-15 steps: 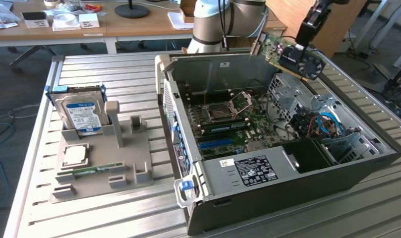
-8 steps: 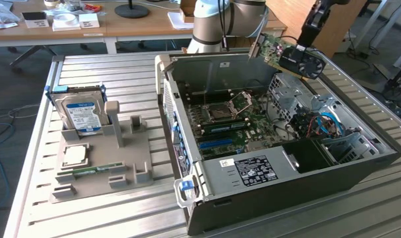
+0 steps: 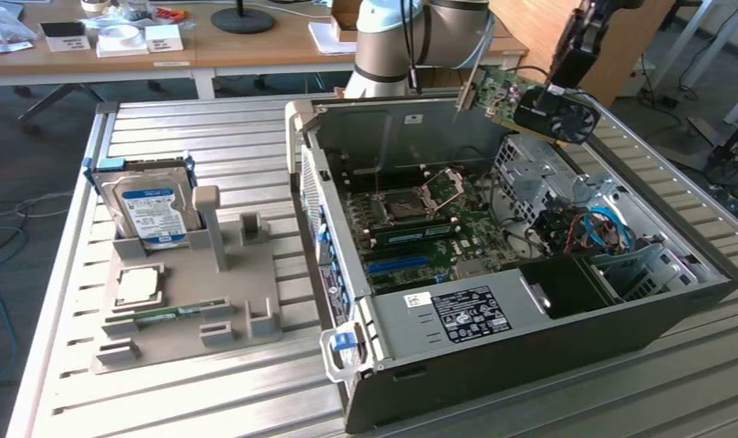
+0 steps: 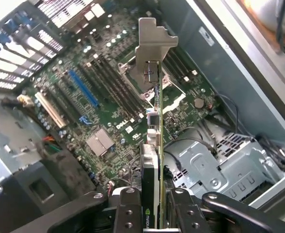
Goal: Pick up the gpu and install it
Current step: 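Insert the gpu into the slot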
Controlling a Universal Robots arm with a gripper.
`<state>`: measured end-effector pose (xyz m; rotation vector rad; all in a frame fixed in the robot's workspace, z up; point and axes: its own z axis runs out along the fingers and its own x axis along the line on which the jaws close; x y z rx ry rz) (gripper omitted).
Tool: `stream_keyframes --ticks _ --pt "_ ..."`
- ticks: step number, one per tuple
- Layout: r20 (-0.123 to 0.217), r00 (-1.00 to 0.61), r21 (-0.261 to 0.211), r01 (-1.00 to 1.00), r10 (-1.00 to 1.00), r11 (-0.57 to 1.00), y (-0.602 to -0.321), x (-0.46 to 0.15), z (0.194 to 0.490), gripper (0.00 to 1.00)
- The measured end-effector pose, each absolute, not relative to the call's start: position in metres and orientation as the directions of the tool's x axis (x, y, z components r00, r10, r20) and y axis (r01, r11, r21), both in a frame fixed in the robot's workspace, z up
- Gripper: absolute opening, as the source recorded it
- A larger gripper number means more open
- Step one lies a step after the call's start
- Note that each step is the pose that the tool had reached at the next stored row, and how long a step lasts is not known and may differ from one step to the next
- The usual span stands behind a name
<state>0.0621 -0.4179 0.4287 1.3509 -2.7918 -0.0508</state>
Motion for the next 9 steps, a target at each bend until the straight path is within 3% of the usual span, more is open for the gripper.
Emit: stream_keyframes --ticks 9 --pt "0.021 -0.507 0.047 -0.861 -0.862 0.507 -0.4178 0.0621 0.4282 0.27"
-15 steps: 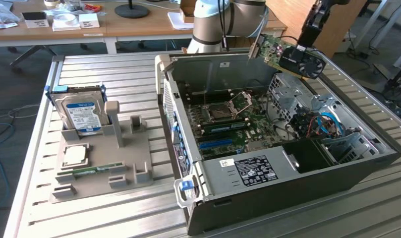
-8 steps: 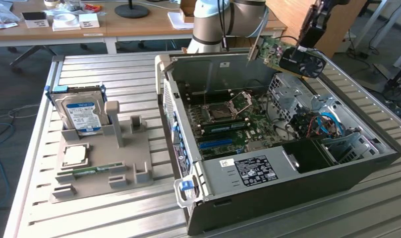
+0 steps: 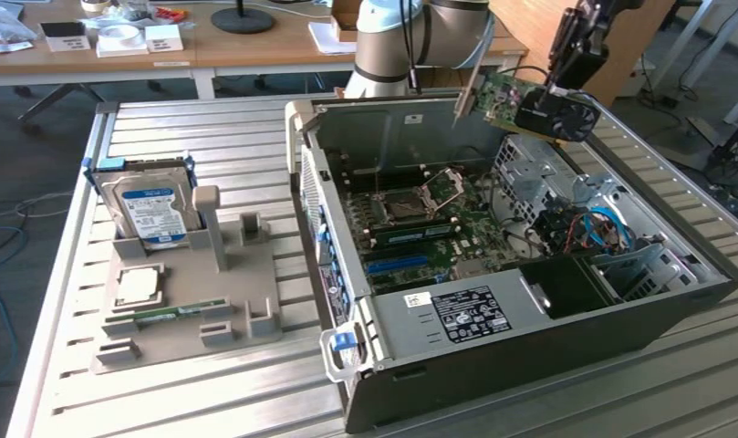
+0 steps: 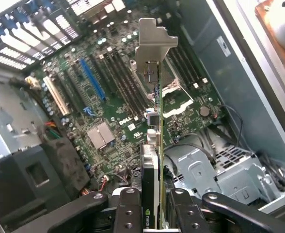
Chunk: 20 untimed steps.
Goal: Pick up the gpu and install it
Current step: 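Insert the gpu into the slot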
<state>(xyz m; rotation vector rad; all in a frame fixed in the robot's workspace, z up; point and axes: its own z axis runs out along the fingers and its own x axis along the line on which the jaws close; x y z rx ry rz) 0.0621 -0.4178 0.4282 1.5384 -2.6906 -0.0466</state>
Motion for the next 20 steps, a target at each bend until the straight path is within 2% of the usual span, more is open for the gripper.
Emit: stream_keyframes --ticks 9,20 --pt "0.022 -0.407 0.047 -0.912 -0.913 0.408 -0.4179 0.0621 0.4281 0.27" --pt "0.021 -0.405 0.047 -0.913 -0.914 0.406 -0.4179 0.0621 0.4280 0.27"
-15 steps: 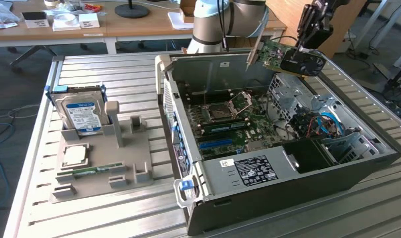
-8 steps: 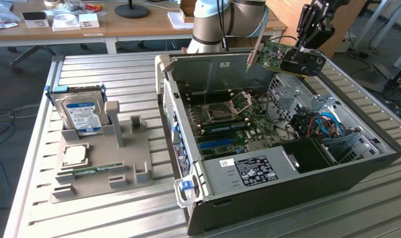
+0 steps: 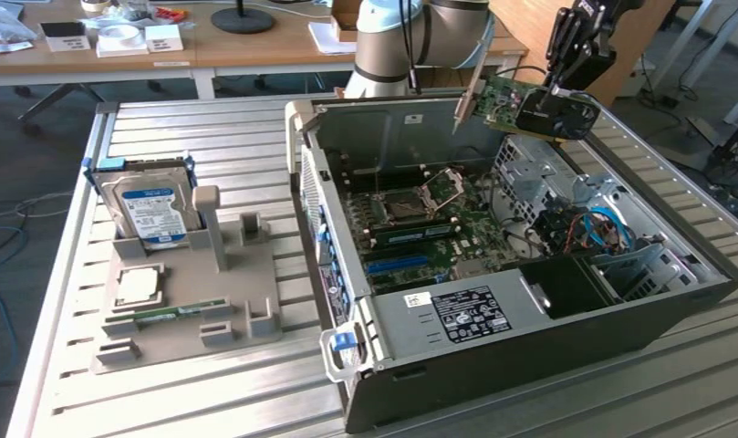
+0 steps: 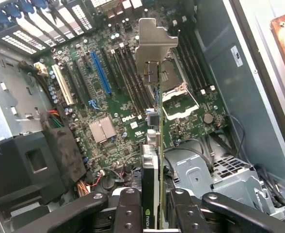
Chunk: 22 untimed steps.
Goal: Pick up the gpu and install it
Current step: 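Insert the gpu into the slot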
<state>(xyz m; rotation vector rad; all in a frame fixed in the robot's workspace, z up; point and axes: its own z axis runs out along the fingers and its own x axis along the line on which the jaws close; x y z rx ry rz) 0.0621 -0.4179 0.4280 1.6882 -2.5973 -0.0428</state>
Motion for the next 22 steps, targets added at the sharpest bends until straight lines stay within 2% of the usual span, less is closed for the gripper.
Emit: stream_keyframes --ticks 22 --pt "0.021 -0.307 0.047 -0.950 -0.951 0.308 -0.4177 0.0610 0.4279 0.27"
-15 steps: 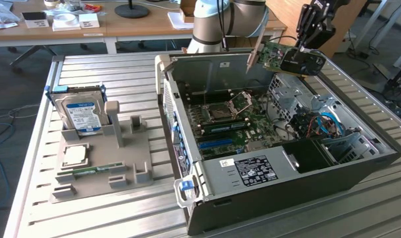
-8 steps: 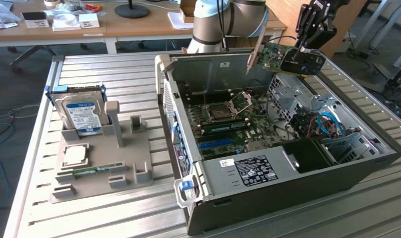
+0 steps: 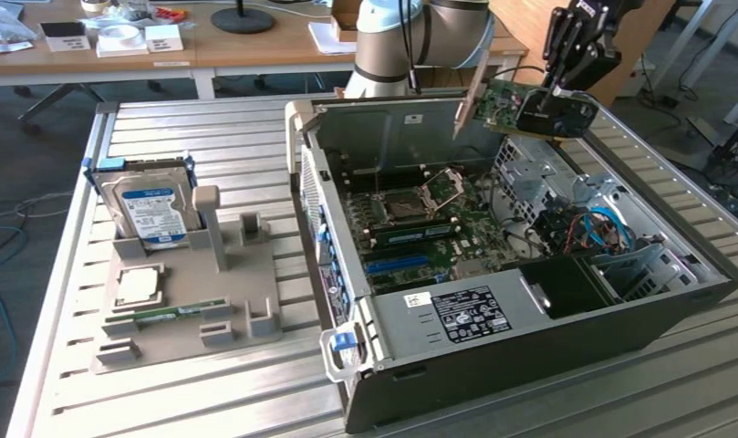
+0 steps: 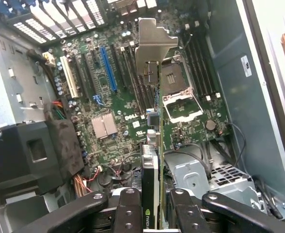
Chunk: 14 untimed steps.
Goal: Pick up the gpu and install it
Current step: 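Insert the gpu into the slot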
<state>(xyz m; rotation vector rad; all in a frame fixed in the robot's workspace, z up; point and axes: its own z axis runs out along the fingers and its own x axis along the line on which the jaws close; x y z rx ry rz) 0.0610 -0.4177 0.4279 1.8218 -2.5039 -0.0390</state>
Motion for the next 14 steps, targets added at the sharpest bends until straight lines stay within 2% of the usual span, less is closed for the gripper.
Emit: stream_keyframes --ticks 14 --pt "0.022 -0.162 0.047 -0.985 -0.986 0.163 -0.4177 0.0609 0.4278 0.27"
